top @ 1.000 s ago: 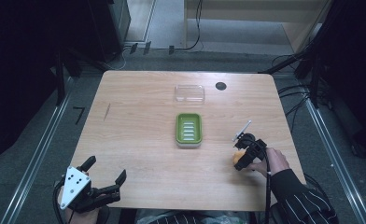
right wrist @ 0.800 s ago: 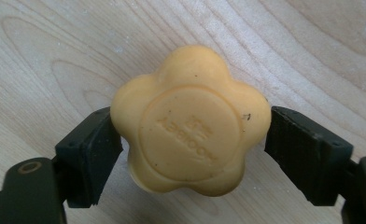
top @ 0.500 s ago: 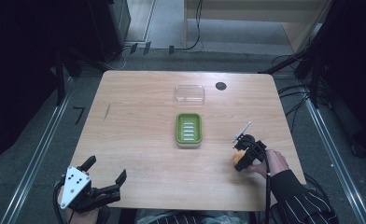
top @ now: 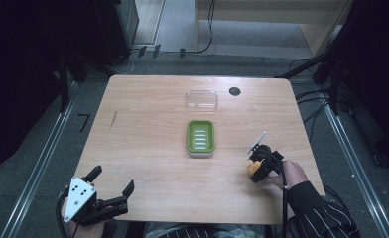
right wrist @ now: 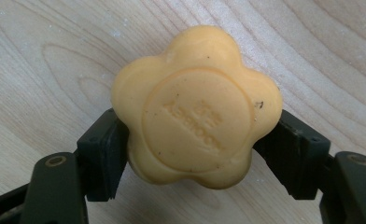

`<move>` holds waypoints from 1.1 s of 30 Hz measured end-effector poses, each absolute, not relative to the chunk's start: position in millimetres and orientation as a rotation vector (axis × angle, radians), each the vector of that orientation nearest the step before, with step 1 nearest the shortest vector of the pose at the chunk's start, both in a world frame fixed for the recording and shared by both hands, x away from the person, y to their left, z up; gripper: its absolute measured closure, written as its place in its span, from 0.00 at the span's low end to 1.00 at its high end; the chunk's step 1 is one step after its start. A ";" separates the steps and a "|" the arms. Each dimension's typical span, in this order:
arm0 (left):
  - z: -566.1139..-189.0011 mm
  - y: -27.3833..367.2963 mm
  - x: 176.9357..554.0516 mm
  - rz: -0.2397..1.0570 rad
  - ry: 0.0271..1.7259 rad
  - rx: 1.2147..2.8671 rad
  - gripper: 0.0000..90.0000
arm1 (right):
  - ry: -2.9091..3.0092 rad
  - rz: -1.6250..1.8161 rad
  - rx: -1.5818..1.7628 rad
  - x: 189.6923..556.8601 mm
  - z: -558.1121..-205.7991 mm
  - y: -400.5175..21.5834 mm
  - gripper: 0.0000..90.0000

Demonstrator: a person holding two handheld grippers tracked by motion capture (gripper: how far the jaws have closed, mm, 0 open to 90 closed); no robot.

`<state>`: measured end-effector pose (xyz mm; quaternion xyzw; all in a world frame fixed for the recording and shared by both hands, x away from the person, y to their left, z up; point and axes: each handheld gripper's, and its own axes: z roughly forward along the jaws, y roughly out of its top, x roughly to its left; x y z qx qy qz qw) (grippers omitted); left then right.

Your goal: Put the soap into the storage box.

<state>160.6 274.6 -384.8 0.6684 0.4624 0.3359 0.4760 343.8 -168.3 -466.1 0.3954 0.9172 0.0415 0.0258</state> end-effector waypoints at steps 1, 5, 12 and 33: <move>-384.8 274.5 160.7 0.821 1.130 1.634 0.00 | 2.835 0.128 1.226 343.8 -466.3 -168.3 0.32; -384.8 274.6 160.7 0.821 1.131 1.633 0.00 | 2.837 0.120 1.227 343.7 -468.1 -168.8 0.34; -384.9 274.3 160.9 0.821 1.126 1.635 0.00 | 2.828 0.179 1.226 342.6 -467.0 -172.9 0.44; -384.8 274.5 160.7 0.818 1.128 1.635 0.00 | 2.814 0.203 1.246 342.8 -464.4 -177.6 0.45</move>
